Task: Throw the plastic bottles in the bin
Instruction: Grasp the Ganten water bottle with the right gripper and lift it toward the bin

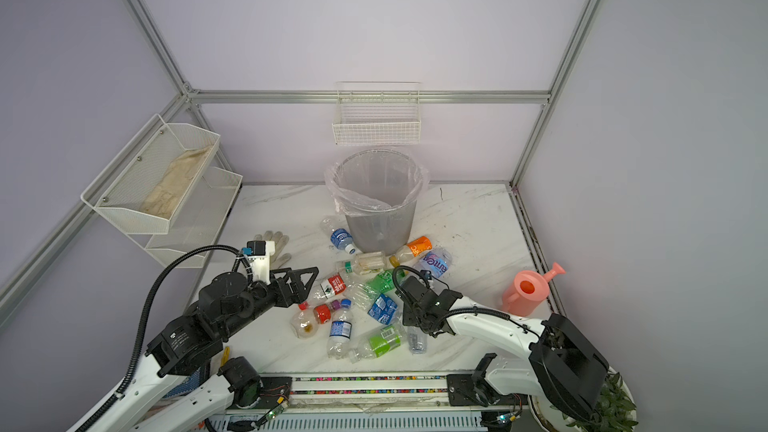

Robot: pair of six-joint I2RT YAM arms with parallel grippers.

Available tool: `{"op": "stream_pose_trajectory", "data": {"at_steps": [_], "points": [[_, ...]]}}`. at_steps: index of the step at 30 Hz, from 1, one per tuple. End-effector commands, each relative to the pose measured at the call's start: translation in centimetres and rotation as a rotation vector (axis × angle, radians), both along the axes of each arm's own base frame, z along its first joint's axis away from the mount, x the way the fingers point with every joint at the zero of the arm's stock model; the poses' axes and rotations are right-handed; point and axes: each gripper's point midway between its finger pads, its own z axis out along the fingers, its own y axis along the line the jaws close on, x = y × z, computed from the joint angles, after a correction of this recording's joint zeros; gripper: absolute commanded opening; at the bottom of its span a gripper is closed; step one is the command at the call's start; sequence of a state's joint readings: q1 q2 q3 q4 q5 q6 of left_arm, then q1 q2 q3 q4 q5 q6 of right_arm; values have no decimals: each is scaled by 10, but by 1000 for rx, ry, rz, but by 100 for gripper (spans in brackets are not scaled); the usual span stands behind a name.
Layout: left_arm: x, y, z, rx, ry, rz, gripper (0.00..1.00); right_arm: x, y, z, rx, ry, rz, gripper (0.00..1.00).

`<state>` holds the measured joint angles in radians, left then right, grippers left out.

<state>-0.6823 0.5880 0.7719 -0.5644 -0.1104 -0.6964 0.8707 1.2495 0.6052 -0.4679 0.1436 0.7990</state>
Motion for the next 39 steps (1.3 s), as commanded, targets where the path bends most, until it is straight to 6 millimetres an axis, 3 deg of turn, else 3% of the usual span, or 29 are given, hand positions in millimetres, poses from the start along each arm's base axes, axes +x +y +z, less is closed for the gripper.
{"op": "stream_pose_trajectory", "data": {"at_steps": [1,5,10,12,16,23,26,31,33,36,39], "points": [[0,-3,-13,12,27,-8,98,-2,-10,-4,-56,4,-15,68],[1,-2,-12,11,26,2,99,0,-11,-7,-84,9,-11,63],[3,-4,-3,26,-26,-23,100,2,-10,-3,-61,-10,-21,42],[4,-6,4,21,-55,-32,100,6,-9,6,-49,-33,-36,32],[8,-12,19,19,-89,-48,100,14,-5,39,-17,-88,-45,31],[17,-13,42,16,-143,-29,100,35,12,128,83,-250,-5,30],[18,-11,46,6,-158,-14,100,51,16,185,126,-392,9,29],[22,-10,36,-10,-148,11,100,81,31,288,166,-656,58,26],[24,-12,33,-12,-145,12,100,90,42,319,174,-715,83,26],[27,-12,29,6,-137,19,100,102,55,355,197,-791,99,26],[28,-11,27,24,-140,27,100,110,68,376,209,-852,142,26]]}}
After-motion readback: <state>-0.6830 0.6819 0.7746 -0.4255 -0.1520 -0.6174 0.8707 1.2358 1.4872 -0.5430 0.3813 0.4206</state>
